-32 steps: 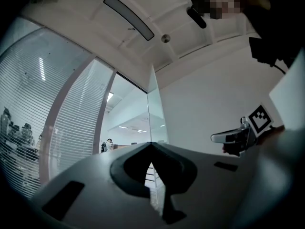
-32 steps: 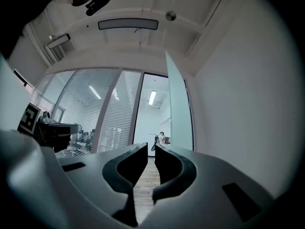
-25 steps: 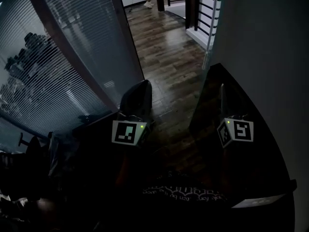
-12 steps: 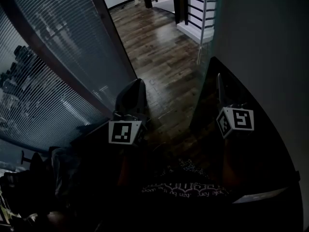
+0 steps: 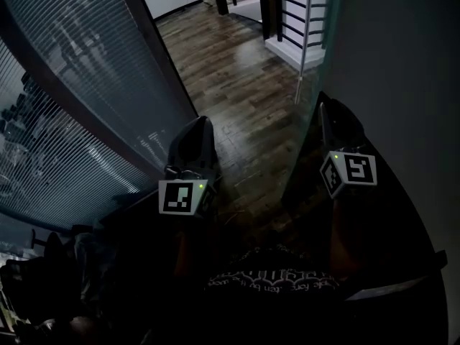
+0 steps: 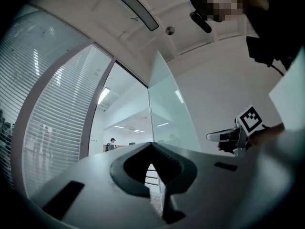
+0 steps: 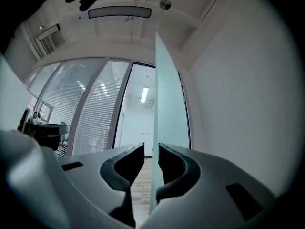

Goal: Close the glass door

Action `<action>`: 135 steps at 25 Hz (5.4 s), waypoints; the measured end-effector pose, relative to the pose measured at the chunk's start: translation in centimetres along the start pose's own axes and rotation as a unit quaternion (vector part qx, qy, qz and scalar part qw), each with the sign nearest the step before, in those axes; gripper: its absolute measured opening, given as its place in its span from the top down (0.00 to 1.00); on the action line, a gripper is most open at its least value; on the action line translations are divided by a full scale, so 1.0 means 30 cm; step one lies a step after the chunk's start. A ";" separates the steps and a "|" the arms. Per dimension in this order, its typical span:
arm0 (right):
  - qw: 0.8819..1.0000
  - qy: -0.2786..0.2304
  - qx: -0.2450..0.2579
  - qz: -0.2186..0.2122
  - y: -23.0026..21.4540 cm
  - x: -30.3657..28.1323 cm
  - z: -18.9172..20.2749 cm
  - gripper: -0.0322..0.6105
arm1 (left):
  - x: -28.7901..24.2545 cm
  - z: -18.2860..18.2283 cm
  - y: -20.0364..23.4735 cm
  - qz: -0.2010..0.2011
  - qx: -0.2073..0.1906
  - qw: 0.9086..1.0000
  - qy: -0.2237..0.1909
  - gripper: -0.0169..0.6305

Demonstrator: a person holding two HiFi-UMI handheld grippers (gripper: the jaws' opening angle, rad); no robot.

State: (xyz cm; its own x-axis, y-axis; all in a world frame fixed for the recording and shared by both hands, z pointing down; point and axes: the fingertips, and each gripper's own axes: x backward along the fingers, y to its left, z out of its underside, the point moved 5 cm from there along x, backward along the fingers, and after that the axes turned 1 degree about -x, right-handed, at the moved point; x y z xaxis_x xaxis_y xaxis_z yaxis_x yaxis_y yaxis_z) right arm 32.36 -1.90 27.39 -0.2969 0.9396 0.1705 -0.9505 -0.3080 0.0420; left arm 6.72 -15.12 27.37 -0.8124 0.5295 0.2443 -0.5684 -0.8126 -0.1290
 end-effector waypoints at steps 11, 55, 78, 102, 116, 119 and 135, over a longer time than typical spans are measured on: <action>1.000 0.019 -0.012 -0.015 -0.043 -0.157 0.060 0.83 | -0.101 0.053 0.039 -0.015 -0.003 1.000 0.015 0.97; 0.992 0.017 -0.031 -0.122 0.116 -0.308 0.092 0.79 | -0.063 0.058 0.111 -0.088 -0.023 0.995 0.032 0.97; 0.966 0.016 -0.020 -0.257 0.303 -0.495 0.120 0.79 | -0.035 0.089 0.218 -0.183 -0.045 0.981 0.053 0.97; 0.959 0.014 -0.015 -0.283 0.562 -0.796 0.173 0.79 | -0.133 0.157 0.594 -0.214 -0.056 0.974 0.048 0.97; 0.963 0.021 -0.003 -0.269 0.718 -0.987 0.209 0.79 | -0.160 0.197 0.859 -0.212 -0.057 0.974 0.046 0.97; 0.964 0.023 -0.004 -0.265 0.742 -1.028 0.209 0.79 | -0.169 0.196 0.902 -0.209 -0.055 0.975 0.043 0.97; 0.966 0.022 -0.002 -0.258 0.804 -1.203 0.248 0.79 | -0.215 0.270 1.042 -0.214 -0.049 0.974 0.047 0.97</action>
State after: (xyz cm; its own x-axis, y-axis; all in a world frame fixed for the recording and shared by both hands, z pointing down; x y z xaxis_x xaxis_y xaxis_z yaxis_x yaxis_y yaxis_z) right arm 20.85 -44.34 29.58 0.2136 0.9732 0.0853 -0.9732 0.2043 0.1055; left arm -4.74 -45.91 29.54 -0.5037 0.8386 0.2073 -0.8639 -0.4876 -0.1263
